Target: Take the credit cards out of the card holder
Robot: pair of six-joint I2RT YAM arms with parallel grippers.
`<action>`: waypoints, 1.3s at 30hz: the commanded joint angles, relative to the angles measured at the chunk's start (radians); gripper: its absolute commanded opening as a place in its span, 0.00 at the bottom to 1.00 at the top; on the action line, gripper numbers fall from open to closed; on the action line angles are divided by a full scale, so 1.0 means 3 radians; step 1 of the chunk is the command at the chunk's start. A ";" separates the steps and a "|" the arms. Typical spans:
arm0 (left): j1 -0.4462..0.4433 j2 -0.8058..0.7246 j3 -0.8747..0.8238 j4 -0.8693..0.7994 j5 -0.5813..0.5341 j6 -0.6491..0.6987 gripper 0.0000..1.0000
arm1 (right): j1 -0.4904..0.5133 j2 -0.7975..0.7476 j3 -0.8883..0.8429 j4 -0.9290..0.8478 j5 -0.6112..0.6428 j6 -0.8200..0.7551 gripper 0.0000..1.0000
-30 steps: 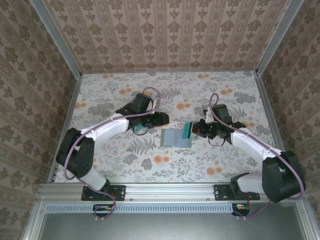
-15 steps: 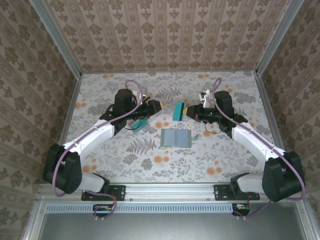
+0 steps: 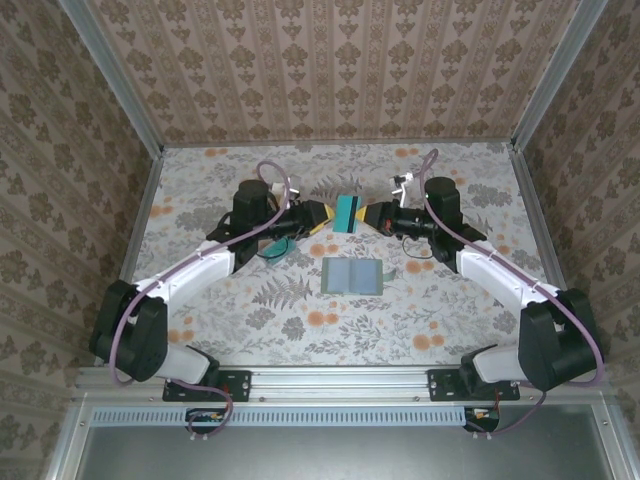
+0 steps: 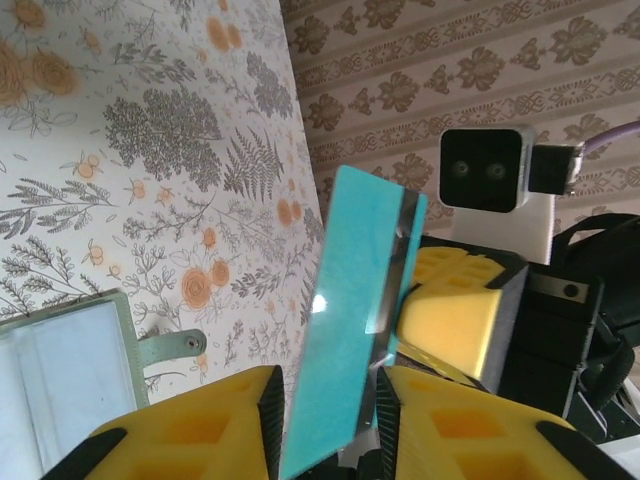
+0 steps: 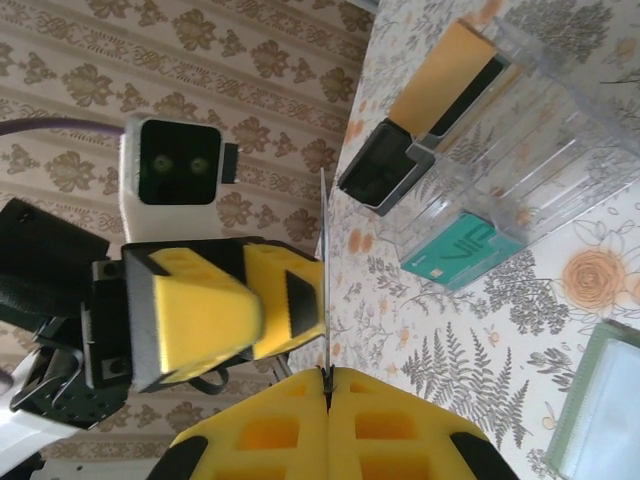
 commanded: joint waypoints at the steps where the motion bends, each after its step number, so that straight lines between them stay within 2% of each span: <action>1: -0.0017 0.0037 0.0051 0.0127 0.0078 -0.0034 0.31 | 0.0044 0.0032 0.0083 0.0199 -0.0155 0.0069 0.00; 8: -0.0017 0.0032 0.0055 0.0262 0.0103 -0.0099 0.21 | 0.0095 0.0069 0.0071 0.0218 -0.0192 0.0061 0.00; 13: -0.0017 0.0036 0.0041 0.0436 0.0147 -0.0187 0.09 | 0.0113 0.0089 0.0089 0.0237 -0.0233 0.0072 0.00; 15: -0.0022 0.0024 0.0036 0.0478 0.0164 -0.0197 0.00 | 0.0119 0.0089 0.0089 0.0231 -0.0233 0.0075 0.00; 18: -0.0022 -0.0015 0.0037 0.0458 0.0166 -0.0169 0.00 | 0.0118 0.0089 0.0082 0.0211 -0.0214 0.0060 0.02; 19: -0.0022 -0.0026 0.0036 0.0423 0.0162 -0.0136 0.00 | 0.0117 0.0089 0.0083 0.0183 -0.0196 0.0047 0.13; 20: -0.0018 -0.0050 0.0043 0.0359 0.0154 -0.0095 0.00 | 0.0114 0.0089 0.0083 0.0123 -0.0169 0.0020 0.29; 22: -0.0012 -0.0092 0.0061 0.0181 0.0135 0.0028 0.00 | 0.0113 0.0089 0.0088 0.0037 -0.0125 -0.0038 0.41; 25: 0.0015 -0.0176 0.0131 -0.0249 0.0119 0.0302 0.00 | 0.0109 0.0036 0.0086 -0.0182 -0.0015 -0.0153 0.67; 27: 0.0042 -0.0248 0.0210 -0.0674 0.0080 0.0607 0.00 | 0.0097 -0.0018 0.0079 -0.0305 0.0058 -0.0228 0.78; 33: 0.0142 -0.0378 0.0475 -0.1923 -0.0194 0.1597 0.00 | 0.0081 -0.0185 0.0032 -0.0619 0.0276 -0.0408 0.96; 35: 0.0162 -0.0413 0.0537 -0.2245 -0.0416 0.1945 0.00 | 0.0081 -0.0237 0.0004 -0.0683 0.0338 -0.0446 1.00; 39: 0.0193 -0.0528 0.0507 -0.2596 -0.0845 0.2629 0.00 | 0.0080 -0.0366 -0.0062 -0.0814 0.0495 -0.0505 1.00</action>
